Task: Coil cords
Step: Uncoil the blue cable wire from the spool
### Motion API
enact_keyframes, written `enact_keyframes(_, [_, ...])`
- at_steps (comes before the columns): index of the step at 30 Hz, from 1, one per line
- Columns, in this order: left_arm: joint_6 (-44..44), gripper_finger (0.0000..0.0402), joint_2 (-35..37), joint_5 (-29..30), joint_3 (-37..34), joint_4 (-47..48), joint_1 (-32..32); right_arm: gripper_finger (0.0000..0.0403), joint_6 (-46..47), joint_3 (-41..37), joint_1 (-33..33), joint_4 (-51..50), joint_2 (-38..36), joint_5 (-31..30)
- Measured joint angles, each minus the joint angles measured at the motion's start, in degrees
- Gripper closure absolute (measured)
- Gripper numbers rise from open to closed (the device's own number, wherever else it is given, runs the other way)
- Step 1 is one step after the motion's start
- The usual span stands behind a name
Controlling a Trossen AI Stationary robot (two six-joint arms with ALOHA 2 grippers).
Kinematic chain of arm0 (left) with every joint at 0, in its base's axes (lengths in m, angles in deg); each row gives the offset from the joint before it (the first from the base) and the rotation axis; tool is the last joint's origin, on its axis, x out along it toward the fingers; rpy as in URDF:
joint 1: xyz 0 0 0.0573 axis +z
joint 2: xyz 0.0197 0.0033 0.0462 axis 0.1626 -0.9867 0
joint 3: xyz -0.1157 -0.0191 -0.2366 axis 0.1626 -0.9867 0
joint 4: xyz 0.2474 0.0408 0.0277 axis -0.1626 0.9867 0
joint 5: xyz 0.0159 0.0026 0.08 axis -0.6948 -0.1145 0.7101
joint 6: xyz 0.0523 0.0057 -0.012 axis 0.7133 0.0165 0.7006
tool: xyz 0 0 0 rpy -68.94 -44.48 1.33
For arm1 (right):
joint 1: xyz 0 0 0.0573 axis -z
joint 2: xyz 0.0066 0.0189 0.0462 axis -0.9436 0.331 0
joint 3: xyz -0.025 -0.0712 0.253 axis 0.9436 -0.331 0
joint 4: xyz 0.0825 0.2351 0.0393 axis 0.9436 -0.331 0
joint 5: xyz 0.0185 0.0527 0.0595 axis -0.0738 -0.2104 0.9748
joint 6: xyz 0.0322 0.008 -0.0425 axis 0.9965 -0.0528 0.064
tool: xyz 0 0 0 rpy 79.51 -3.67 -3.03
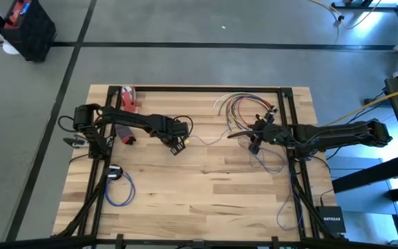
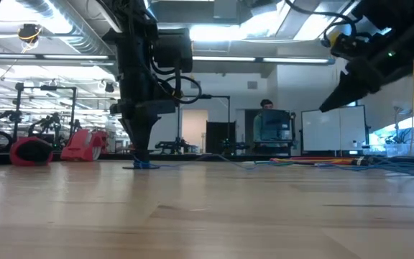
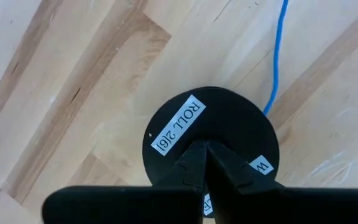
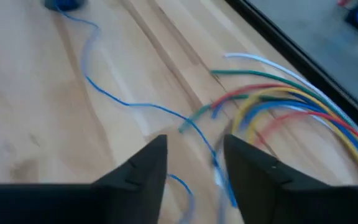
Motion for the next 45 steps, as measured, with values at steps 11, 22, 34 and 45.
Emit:
enact_keyframes(11, [0.0, 0.0402, 0.0, 0.0, 0.0, -0.1, 0.0, 0.0208, -6.0, 0.0, 0.0, 34.2, 17.5, 11.1])
enact_keyframes(22, [0.3, 0.0402, 0.0, 0.0, 0.0, -0.5, 0.1, 0.0207, -6.6, 12.2, 0.0, 43.4, 50.3, 11.1])
enact_keyframes(34, [1.3, 0.0402, 0.0, 0.0, 0.0, -1.0, 0.0, 0.0234, -6.9, 27.7, 6.8, 38.4, 65.1, 16.3])
enact_keyframes(45, [1.2, 0.0402, 0.0, 0.0, 0.0, -1.4, 0.0, 0.0316, -9.3, 28.0, 8.2, 37.5, 67.0, 21.8])
